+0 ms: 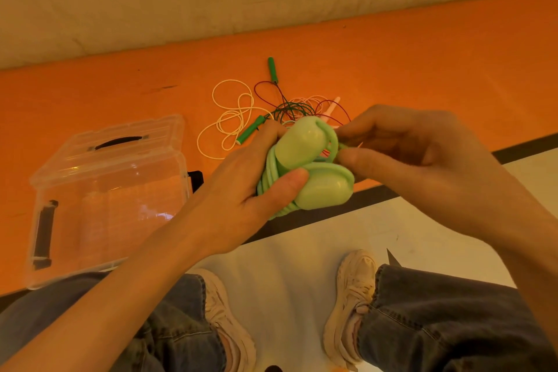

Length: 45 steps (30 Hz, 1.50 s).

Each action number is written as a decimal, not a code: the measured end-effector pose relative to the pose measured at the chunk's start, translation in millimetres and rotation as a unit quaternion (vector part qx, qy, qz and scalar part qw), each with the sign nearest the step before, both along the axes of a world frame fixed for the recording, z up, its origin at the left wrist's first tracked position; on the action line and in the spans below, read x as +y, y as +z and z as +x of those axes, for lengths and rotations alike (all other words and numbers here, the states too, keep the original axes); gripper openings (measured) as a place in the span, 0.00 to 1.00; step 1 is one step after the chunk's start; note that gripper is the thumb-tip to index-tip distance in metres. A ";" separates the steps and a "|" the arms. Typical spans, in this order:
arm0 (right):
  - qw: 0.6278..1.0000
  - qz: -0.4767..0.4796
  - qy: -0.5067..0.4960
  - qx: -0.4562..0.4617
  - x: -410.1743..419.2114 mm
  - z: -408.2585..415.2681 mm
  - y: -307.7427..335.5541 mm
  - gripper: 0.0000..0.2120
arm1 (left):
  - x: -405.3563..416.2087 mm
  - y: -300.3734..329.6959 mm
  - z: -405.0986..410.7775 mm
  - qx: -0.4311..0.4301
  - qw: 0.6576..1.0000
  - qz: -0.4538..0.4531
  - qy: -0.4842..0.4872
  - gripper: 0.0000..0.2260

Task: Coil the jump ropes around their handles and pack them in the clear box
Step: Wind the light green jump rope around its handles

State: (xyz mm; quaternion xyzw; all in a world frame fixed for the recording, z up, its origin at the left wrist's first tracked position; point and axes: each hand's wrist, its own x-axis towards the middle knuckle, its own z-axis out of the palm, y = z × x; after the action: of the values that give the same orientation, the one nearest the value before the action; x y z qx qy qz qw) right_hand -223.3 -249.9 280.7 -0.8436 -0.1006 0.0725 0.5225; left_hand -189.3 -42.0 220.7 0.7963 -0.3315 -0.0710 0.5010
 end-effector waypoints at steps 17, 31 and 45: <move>0.997 -0.010 0.070 0.014 -9.0 8.7 -6.2 0.09 | -2.0 0.4 -0.7 0.035 0.999 0.014 -0.007 0.26; 0.997 0.057 -0.022 0.054 0.5 5.5 -2.1 0.08 | 0.0 -0.1 -3.3 -0.006 0.996 0.083 0.023 0.18; 0.997 -0.011 -0.010 0.074 0.1 3.9 2.0 0.17 | 2.6 -1.8 -4.7 -0.024 0.989 0.139 0.046 0.18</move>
State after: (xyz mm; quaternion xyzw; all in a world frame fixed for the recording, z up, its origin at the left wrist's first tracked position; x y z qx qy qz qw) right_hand -219.4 -249.9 282.7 -0.8423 -0.0523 0.1305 0.5203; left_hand -194.0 -39.4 218.9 0.8742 -0.2934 -0.0743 0.3796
